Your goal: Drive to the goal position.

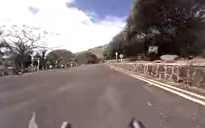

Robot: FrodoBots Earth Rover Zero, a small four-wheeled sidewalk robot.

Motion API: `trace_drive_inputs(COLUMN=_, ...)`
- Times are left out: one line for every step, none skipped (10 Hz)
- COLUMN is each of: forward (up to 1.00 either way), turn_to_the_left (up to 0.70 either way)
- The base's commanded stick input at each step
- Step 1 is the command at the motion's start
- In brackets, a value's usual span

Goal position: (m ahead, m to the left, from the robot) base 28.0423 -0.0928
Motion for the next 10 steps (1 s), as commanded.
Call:
trace_drive_inputs(forward=0.85, turn_to_the_left=0.0)
trace_drive_inputs(forward=0.85, turn_to_the_left=0.0)
trace_drive_inputs(forward=0.85, turn_to_the_left=0.0)
trace_drive_inputs(forward=0.85, turn_to_the_left=0.0)
trace_drive_inputs(forward=0.85, turn_to_the_left=0.0)
trace_drive_inputs(forward=0.85, turn_to_the_left=0.0)
trace_drive_inputs(forward=0.85, turn_to_the_left=0.0)
trace_drive_inputs(forward=0.85, turn_to_the_left=0.0)
trace_drive_inputs(forward=0.85, turn_to_the_left=0.0)
trace_drive_inputs(forward=0.85, turn_to_the_left=0.0)
